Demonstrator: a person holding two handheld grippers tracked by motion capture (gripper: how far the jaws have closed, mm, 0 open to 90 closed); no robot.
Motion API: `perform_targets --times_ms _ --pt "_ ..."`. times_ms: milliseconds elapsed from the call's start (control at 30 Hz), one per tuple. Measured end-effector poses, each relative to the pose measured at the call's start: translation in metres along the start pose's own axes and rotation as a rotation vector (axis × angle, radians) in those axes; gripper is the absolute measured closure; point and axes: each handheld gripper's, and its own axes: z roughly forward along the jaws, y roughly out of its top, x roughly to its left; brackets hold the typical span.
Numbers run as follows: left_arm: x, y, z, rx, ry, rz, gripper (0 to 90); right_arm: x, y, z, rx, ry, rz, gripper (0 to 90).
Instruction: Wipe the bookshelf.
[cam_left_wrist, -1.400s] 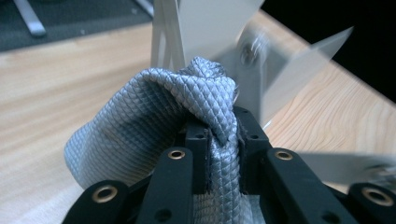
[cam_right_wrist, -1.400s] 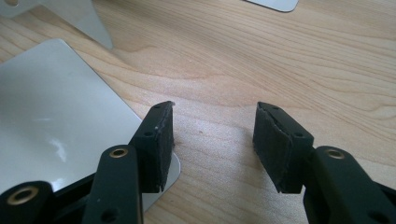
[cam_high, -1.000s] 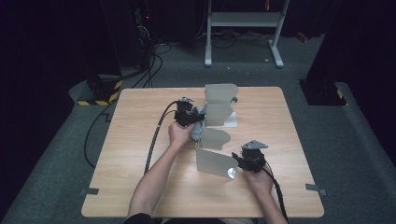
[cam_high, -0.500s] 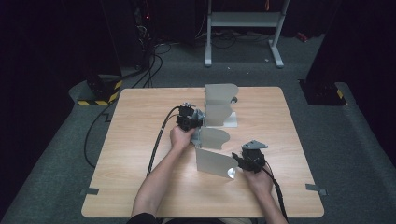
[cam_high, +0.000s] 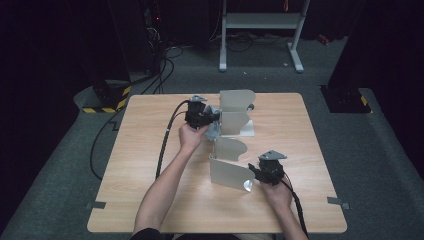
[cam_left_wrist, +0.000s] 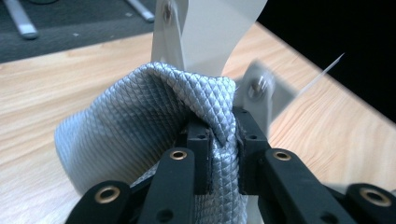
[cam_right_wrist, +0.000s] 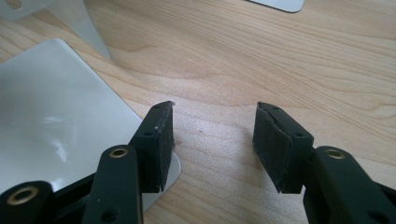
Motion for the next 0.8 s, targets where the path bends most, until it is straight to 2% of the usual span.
perform_targets --times_ms 67,167,233,333,433,700,800 --pt "0.002 0.005 -0.003 -0.015 -0.017 -0.022 79.2 0.000 0.000 0.000 0.000 0.000 0.000 48.6" --pt "0.003 0.015 -0.005 -0.027 -0.004 -0.007 79.2 0.000 0.000 0.000 0.000 0.000 0.000 48.6" --pt "0.003 0.021 -0.005 -0.038 0.000 -0.013 79.2 0.000 0.000 0.000 0.000 0.000 0.000 48.5" --pt "0.004 0.030 -0.004 -0.029 0.003 -0.001 79.2 0.000 0.000 0.000 0.002 0.000 -0.004 48.5" --pt "0.004 0.034 0.001 -0.008 0.024 0.010 79.2 0.000 0.000 0.000 0.001 0.000 -0.005 48.5" --pt "0.013 0.020 0.017 0.060 0.073 -0.020 79.1 0.000 0.000 0.000 -0.002 -0.001 -0.007 48.5" --pt "0.018 0.012 0.023 0.081 0.076 -0.029 78.9 0.000 0.000 0.000 -0.001 -0.002 -0.005 48.5"
